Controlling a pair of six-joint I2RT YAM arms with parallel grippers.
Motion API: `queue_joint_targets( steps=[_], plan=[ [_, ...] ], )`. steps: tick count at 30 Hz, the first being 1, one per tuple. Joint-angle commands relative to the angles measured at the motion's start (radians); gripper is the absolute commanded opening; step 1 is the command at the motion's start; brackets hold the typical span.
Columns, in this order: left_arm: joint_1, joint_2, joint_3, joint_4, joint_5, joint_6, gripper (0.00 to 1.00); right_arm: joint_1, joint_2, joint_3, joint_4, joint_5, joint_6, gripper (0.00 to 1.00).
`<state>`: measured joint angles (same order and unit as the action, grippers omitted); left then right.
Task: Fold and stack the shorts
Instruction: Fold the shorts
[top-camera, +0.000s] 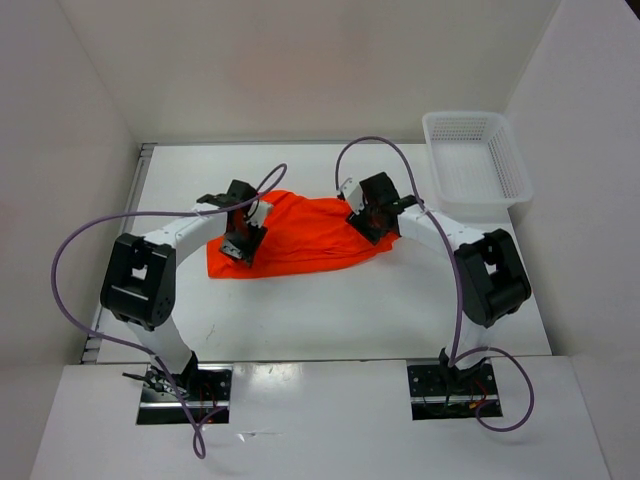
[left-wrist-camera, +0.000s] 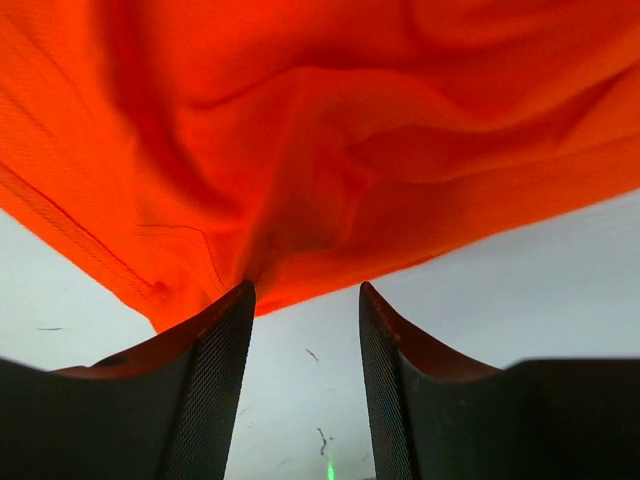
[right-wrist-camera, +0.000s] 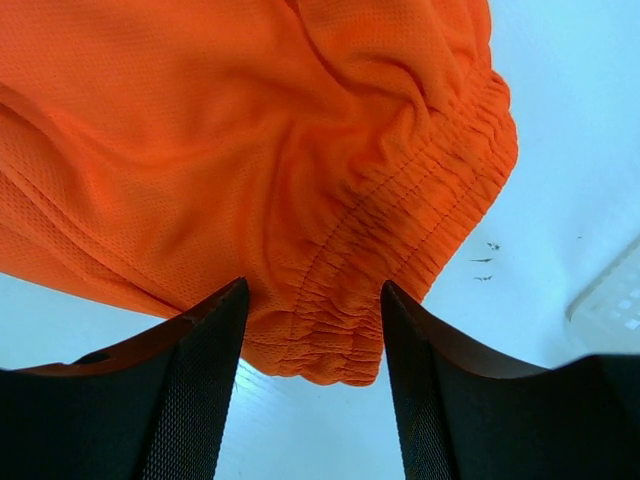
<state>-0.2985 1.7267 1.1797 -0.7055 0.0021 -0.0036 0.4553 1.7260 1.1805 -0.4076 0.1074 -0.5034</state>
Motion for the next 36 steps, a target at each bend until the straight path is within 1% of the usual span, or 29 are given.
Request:
queue_joint_targets(
  steps=[1,2,5,12,13,15,16,18,20,21,22,25,26,30,33,36],
  plan=[
    [-0.010,0.017,0.008,0.061,-0.085,0.004,0.54,-0.003,-0.034,-0.027,0.009,-0.012,-0.014,0.61],
    [-0.019,0.017,-0.005,0.078,-0.124,0.004,0.54,-0.003,-0.045,-0.039,0.009,-0.012,-0.024,0.61],
    [-0.019,0.027,-0.015,0.101,-0.177,0.004,0.54,-0.003,-0.055,-0.061,0.009,-0.003,-0.033,0.61],
    [-0.042,0.056,-0.048,0.121,-0.235,0.004,0.54,-0.003,-0.055,-0.100,0.018,-0.003,-0.081,0.61],
    [-0.051,0.065,-0.048,0.121,-0.235,0.004,0.52,-0.003,-0.055,-0.101,0.018,0.006,-0.081,0.61],
    [-0.051,0.076,-0.048,0.121,-0.235,0.004,0.43,-0.003,-0.055,-0.101,0.027,0.006,-0.090,0.61],
    [-0.051,0.091,-0.048,0.112,-0.235,0.004,0.28,-0.003,-0.055,-0.101,0.027,0.006,-0.090,0.61],
    [-0.060,0.100,-0.034,0.112,-0.263,0.004,0.13,-0.003,-0.046,-0.101,0.027,0.006,-0.090,0.61],
    [-0.060,0.087,-0.005,0.112,-0.316,0.004,0.02,-0.003,-0.046,-0.111,0.027,0.006,-0.099,0.61],
    [-0.060,0.086,0.007,0.103,-0.338,0.004,0.00,-0.003,-0.037,-0.111,0.027,0.006,-0.099,0.61],
    [-0.060,0.071,0.036,0.103,-0.374,0.004,0.00,-0.003,-0.037,-0.111,0.027,0.006,-0.099,0.61],
    [-0.060,0.031,0.087,0.084,-0.419,0.004,0.00,-0.003,-0.026,-0.130,0.027,-0.005,-0.118,0.61],
    [-0.060,0.011,0.113,0.084,-0.457,0.004,0.00,-0.003,-0.026,-0.130,0.036,-0.005,-0.118,0.61],
    [-0.060,-0.024,0.142,0.084,-0.542,0.004,0.00,-0.003,-0.005,-0.130,0.046,0.005,-0.129,0.61],
    [-0.060,-0.056,0.107,0.064,-0.586,0.004,0.00,-0.003,-0.005,-0.130,0.046,0.005,-0.138,0.61],
    [-0.060,-0.101,0.020,0.008,-0.587,0.004,0.00,-0.003,-0.005,-0.130,0.046,0.005,-0.147,0.61]
  ],
)
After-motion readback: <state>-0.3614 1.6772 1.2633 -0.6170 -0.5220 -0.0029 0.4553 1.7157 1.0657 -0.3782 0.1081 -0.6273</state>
